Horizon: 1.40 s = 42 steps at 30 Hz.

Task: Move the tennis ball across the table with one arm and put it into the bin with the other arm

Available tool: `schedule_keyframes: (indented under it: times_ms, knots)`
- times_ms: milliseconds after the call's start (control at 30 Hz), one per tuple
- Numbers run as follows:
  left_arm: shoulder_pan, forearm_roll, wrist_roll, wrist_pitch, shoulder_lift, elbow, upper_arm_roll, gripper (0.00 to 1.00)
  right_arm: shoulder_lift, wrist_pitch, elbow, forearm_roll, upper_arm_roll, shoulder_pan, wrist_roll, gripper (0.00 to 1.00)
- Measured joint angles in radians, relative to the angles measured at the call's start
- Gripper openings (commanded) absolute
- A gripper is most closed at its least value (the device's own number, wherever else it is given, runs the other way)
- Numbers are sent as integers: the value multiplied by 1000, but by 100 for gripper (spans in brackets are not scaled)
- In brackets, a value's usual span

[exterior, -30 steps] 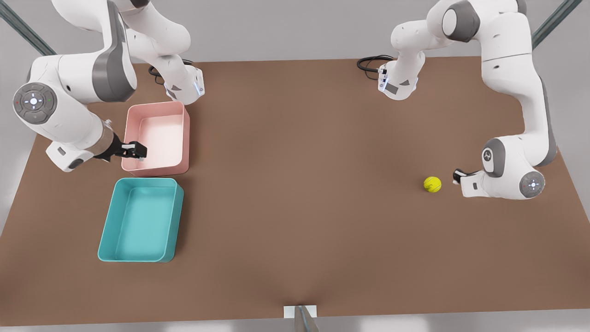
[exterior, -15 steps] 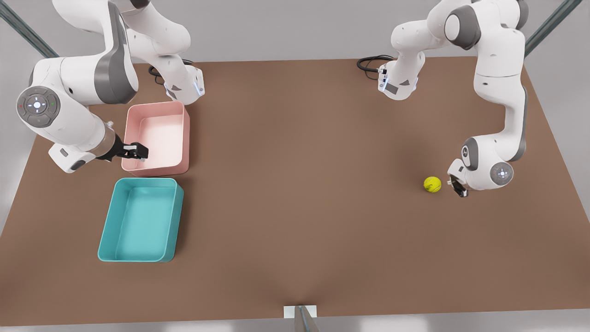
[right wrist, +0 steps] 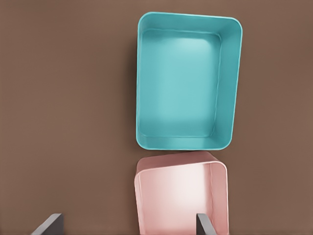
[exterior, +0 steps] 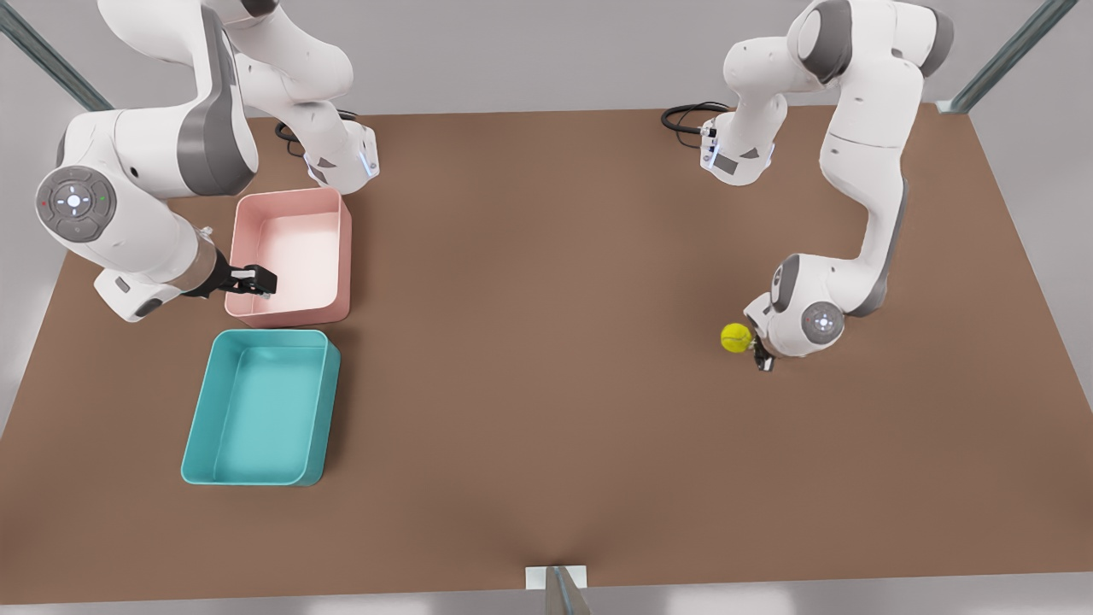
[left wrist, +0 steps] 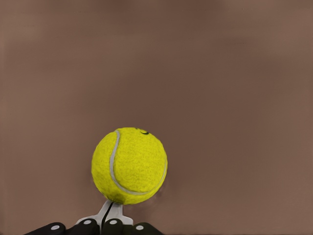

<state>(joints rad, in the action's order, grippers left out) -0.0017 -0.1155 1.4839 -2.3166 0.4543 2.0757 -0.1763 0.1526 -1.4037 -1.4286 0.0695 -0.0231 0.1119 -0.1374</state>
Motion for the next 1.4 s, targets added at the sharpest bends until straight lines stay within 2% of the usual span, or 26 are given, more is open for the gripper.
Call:
schedule_keyframes:
  times_ms: [100,267,300,400,433,467,500,567,767,967,1067,1167,1267,1400]
  knots:
    - [-11,46,-189,0,1,-60,-56,21,2,2,-1,0,0,0,-1,100]
    - [3,102,-466,93,-19,-233,-30,21,3,3,-2,0,0,0,-2,100]
    - [-29,68,-523,174,-27,-343,-18,21,3,3,-2,0,0,0,-2,100]
    - [-146,-10,-683,571,-38,-836,4,21,3,4,-2,0,0,0,-3,100]
    - [-170,-11,-731,694,-70,-929,9,92,3,4,-2,0,0,0,-3,100]
    - [-181,-3,-776,793,-130,-937,14,100,3,4,-2,0,-1,0,-2,100]
    - [-199,7,-819,860,-211,-881,39,100,3,5,-2,0,-1,0,-2,100]
    - [-218,42,-915,959,-257,-828,81,100,3,5,-3,0,-1,0,-3,100]
    - [-167,174,-1170,1134,-249,-809,91,100,7,6,-3,0,-3,0,-3,100]
    - [-137,205,-1347,1210,-234,-806,89,100,28,6,4,2,-5,3,-3,100]
    - [-130,208,-1416,1228,-229,-805,89,100,169,3,114,-9,-16,56,-5,100]
    - [-130,210,-1474,1238,-226,-803,89,100,361,-45,250,-22,-34,201,-20,100]
    - [-130,208,-1524,1229,-206,-808,89,100,488,-177,275,-33,-40,343,-77,100]
    - [-128,209,-1578,1176,-187,-808,88,100,585,-359,271,-36,-40,450,-182,100]
